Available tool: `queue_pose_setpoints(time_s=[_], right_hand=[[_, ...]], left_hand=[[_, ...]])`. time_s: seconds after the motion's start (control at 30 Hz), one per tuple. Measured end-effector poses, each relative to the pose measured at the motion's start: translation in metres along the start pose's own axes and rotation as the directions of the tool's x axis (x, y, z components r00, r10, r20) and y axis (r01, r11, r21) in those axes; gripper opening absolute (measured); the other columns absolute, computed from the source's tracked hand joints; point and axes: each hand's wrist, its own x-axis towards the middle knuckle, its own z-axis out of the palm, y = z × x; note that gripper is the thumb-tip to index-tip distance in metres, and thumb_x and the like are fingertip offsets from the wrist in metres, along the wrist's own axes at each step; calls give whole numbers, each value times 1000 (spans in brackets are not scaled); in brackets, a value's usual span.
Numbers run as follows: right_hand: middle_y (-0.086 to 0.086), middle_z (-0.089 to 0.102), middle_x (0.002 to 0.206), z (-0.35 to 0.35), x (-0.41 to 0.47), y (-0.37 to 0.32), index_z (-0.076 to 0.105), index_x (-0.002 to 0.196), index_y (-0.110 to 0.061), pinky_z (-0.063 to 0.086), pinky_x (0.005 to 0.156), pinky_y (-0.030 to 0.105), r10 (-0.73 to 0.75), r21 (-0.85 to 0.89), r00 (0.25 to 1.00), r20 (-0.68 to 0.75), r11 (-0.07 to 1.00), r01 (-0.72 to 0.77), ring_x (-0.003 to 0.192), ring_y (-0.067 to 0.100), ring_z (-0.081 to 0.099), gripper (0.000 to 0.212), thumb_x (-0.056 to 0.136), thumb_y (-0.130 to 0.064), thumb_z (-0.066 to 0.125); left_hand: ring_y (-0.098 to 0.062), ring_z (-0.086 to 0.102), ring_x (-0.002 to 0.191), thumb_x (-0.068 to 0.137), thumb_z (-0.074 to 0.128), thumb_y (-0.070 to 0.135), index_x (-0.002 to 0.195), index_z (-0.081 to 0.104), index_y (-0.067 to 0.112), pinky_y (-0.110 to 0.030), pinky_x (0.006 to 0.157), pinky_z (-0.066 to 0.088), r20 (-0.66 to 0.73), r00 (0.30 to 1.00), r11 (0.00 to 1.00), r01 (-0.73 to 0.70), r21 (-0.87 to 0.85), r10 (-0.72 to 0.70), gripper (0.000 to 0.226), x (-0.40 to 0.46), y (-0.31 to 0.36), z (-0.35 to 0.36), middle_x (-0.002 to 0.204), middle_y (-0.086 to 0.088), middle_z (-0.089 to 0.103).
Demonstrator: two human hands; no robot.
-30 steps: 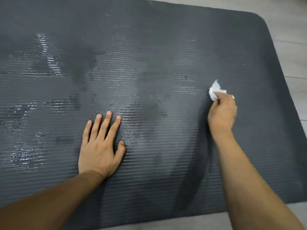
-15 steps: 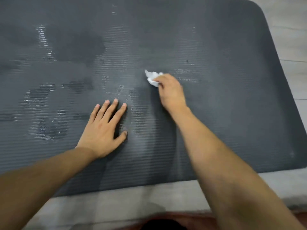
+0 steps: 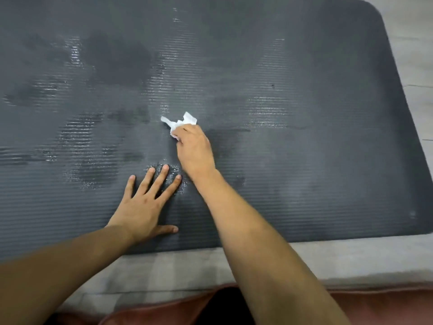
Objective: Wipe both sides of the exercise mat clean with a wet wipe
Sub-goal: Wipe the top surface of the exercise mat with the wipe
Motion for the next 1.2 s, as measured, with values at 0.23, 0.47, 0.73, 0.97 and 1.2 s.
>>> queue_pose_setpoints(time_s=[0.23, 0.47, 0.73, 0.97, 1.2], right_hand=[[10, 70, 114, -115, -6, 149, 73, 112, -15, 42, 95, 28, 145, -263, 983, -111, 950, -170, 107, 30, 61, 41, 82, -15, 44], [10, 59, 85, -107, -15, 117, 64, 86, -1, 39, 78, 19, 522, 128, 783, -337, 850, -512, 81, 20, 54, 15, 80, 1, 51], [5, 70, 103, -34, -39, 35, 73, 104, -12, 48, 87, 30, -185, -38, 983, 16, 982, 185, 95, 27, 62, 37, 83, -9, 43], [20, 68, 103, -178, -67, 170, 74, 105, -8, 44, 82, 40, 569, -163, 727, -385, 733, -660, 94, 40, 62, 35, 82, 3, 49], [16, 71, 97, -27, -59, -4, 74, 96, 1, 43, 87, 18, 161, 77, 987, 12, 984, -161, 91, 5, 57, 25, 77, 2, 57]], left_hand=[[-30, -27, 155, 80, 45, 89, 141, -49, 38, -60, 124, -8, 87, 995, 999, 41, 11, -42, 122, 0, 6, -10, 157, 0, -48], [-32, -28, 154, 81, 44, 88, 137, -53, 37, -62, 125, -3, 157, 984, 995, 68, 71, -79, 123, 2, 13, -19, 158, -2, -47], [-32, -26, 155, 84, 49, 83, 136, -52, 35, -61, 126, 2, 231, 966, 990, 98, 98, -118, 123, 0, 20, -30, 156, -2, -49], [-33, -25, 155, 84, 51, 83, 140, -49, 36, -61, 125, 2, 237, 964, 991, 97, 95, -117, 124, 0, 21, -30, 159, -3, -46], [-32, -25, 155, 83, 49, 85, 135, -50, 35, -61, 126, 3, 255, 958, 988, 104, 111, -130, 124, 1, 22, -33, 156, -2, -48]])
